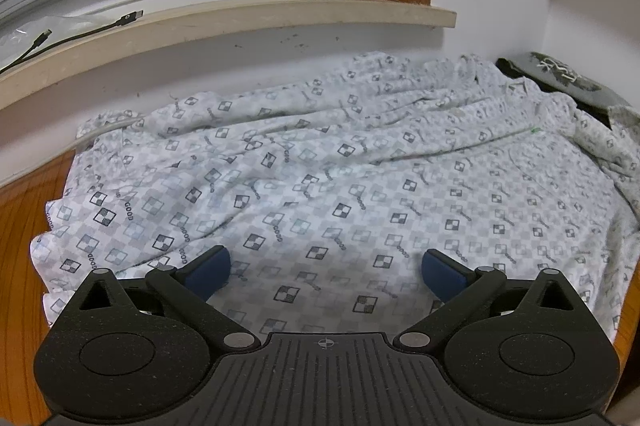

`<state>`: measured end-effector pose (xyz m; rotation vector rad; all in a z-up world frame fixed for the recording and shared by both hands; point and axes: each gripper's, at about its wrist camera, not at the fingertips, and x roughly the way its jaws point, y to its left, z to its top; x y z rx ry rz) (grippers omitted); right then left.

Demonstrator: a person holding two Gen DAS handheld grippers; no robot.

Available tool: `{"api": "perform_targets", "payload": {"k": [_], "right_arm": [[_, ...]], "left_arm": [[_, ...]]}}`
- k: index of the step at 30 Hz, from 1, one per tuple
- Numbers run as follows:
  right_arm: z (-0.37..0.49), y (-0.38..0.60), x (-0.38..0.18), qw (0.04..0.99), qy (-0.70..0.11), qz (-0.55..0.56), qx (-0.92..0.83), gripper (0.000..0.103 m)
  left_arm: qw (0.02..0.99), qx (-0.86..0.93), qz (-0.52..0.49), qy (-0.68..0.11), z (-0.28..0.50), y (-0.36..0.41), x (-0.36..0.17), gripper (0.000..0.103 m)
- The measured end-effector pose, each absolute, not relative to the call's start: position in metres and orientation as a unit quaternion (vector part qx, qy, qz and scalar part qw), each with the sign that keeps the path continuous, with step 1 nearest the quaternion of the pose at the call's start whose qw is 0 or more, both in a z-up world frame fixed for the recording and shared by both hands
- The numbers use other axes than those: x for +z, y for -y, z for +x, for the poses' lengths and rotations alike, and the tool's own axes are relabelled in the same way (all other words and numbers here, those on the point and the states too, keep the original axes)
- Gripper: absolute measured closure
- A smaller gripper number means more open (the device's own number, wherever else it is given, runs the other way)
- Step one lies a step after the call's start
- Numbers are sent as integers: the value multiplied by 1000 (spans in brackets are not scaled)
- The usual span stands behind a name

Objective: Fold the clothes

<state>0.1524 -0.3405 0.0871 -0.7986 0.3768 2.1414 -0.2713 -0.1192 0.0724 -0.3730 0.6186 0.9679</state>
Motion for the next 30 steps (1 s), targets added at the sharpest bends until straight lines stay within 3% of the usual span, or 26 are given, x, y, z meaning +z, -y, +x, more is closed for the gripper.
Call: {"api": "perform_targets", "payload": {"k": [9,12,14,17,25,30], "right_arm": [[155,343,84,391,-129,-329,850,100],[158,340,84,398,-131,-319,850,100],[160,338,84,403,-132,-311,851,100],[163,336,85,414,-134,-296,850,100],[157,331,84,422,-138,-287,849,100],[155,328,85,425,-138,-281,850,100]], "left_arm": [[816,470,-167,-292,-278,125,73,4],[816,472,-155,-295,-291,143,80,14],[821,465,-154,-293,-304,161,88,32],[824,454,-141,-307,-322,192,99,39],[821,414,-122,-373,-351,256,97,36],[822,409,-142,-370,-367,256,92,37]]}}
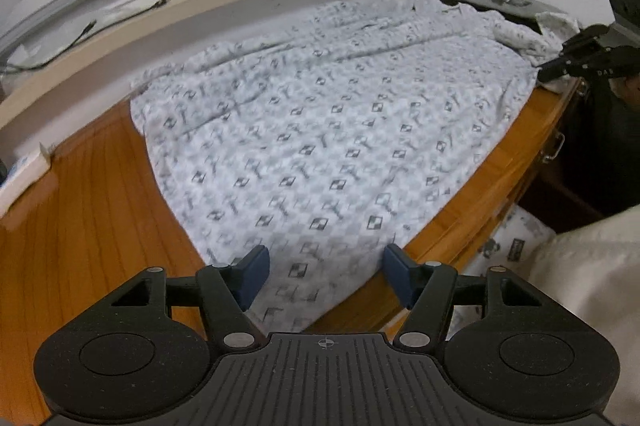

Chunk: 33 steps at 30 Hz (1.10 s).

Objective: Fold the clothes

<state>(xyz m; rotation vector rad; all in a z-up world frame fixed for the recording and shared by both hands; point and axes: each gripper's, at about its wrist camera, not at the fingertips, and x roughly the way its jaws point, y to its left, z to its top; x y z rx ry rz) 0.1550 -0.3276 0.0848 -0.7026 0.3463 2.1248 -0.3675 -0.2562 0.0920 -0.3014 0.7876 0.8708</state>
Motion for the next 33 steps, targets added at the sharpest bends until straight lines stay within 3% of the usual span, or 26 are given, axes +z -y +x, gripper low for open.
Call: {"api": "perform_targets", "payload": {"k": [3,6,7,8,10,29,31,33], "right_arm": [[155,327,87,430,-138,-280,847,100],[156,329,90,429,-136,-282,847,100],[156,329,91,429,-135,-283,847,100],[156,330,92,428,-135,-283,848,100],[156,332,92,425,-136,-286,848,100],[164,344,106,393,-124,-308,858,100],[164,341,103,389,-126,-312,857,100],[164,339,100,387,-128,-317,857,100]], "left_arm": [[827,401,-142,-368,-369,256,92,43],[833,390,-146,-363,-370,258,92,60],[833,390,-147,-363,-370,259,93,71],[832,391,-147,-364,-370,259,93,89],[828,398,-146,-367,-371,260,94,98],[818,385,-140,-404,-365,310,115,100],[816,385,-140,-408,-365,309,114,99],[814,388,-139,-410,-368,309,114,91]]}}
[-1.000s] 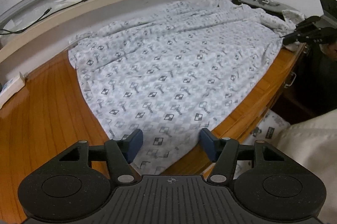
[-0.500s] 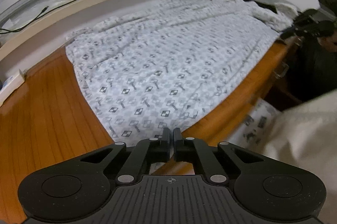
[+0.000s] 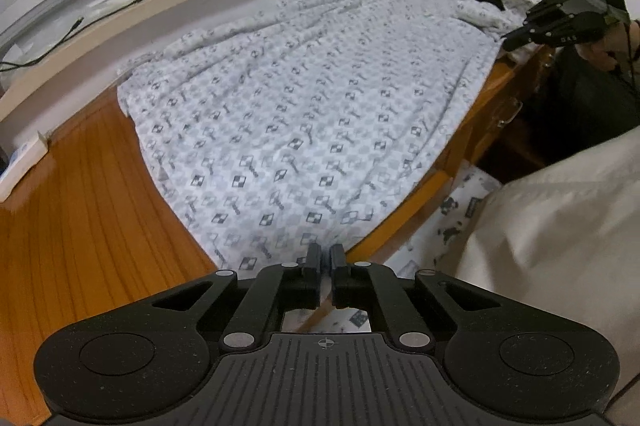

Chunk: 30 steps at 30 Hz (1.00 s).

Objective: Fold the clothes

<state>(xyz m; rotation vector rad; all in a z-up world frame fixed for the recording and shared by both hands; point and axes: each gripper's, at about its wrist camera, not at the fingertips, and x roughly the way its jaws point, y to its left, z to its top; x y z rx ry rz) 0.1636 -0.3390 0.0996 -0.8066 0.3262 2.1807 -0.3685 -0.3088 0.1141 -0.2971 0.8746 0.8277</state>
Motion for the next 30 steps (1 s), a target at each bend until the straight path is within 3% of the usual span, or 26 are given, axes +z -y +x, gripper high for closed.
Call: {"api": "perform_targets", "payload": {"k": [2,6,9,18,21,22,24,25,30], "right_arm": [[164,340,98,387,-132,-316,856,100],[165,342,96,389,-134,-313,856,100],[164,340,96,390,-133,-312,856,100],[166,341,94,392,-137,-312,855,100],[166,342,93,393,-138,-312,854,100],[166,343,93,393,-138,-312,854,100],[167,342,92,393,-139,-313,853,100],[167,342,91,393,-140,-313,853,100],[167,341,87,393,-144,-314,852,100]], "left_arm": [[813,403,-137,-397,-377,309,121,81],[811,443,-134,-358,-396,300,140,80],[807,470,-142,-328,-403,276,145,63],[776,510,-208,-307,-398,168,118,58],[773,507,-228,-306,-400,152,109,62],[775,503,-232,-304,-401,150,107,70],[777,507,-228,-295,-403,150,106,98],[778,511,-223,-290,-404,151,107,103],[769,557,-211,-230,-421,152,124,103]]}}
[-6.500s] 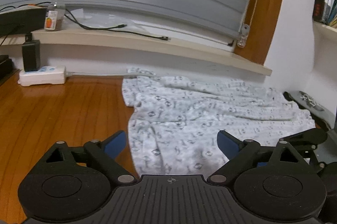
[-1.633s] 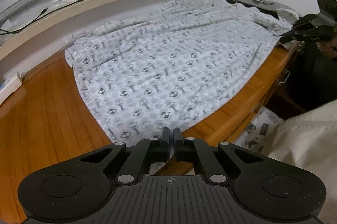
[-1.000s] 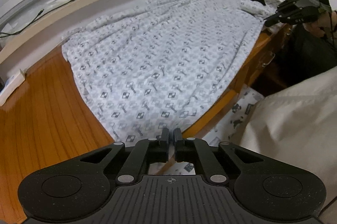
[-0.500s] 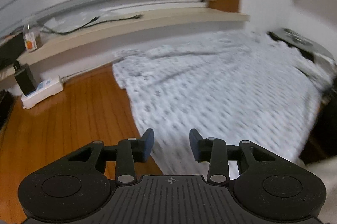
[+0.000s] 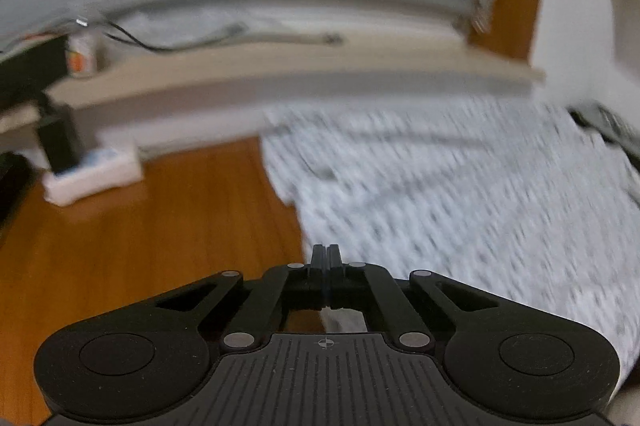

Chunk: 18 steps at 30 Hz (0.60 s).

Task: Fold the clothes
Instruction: 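Grasp the shirt hem with the left gripper while the right gripper holds the edge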

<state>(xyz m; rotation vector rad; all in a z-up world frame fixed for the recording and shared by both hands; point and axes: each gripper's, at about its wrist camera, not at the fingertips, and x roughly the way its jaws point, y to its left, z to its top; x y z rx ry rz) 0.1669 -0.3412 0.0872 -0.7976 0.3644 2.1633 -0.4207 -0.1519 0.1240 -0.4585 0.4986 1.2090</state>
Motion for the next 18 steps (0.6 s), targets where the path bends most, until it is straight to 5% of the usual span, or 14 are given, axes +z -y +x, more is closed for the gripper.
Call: {"api": "perform_targets", "payload": {"k": [3,5,6,10,11,13,18], "right_arm": [[167,340,86,393,-144,-315,852,100],[168,339,86,393,-145,-314,852,100],[168,339,86,394,-145,-313,852,100],[168,340,86,393,-145,-314,852,100],[169,341,86,393,-145,-314,852,100],[170,340,86,393,-147,-313,852,100],[170,341,83,394,-151,-312,851,100]], "left_arm": [[772,549,-235,-217,-424,140,124,83],[775,538,-248,-218,-419,130,119,52],[776,534,-252,-222,-415,127,117,50],[773,526,-253,-248,-402,121,103,58],[774,534,-242,-241,-402,123,104,80],[776,553,-213,-218,-404,130,109,99],[777,582,-171,-168,-408,137,126,99]]}}
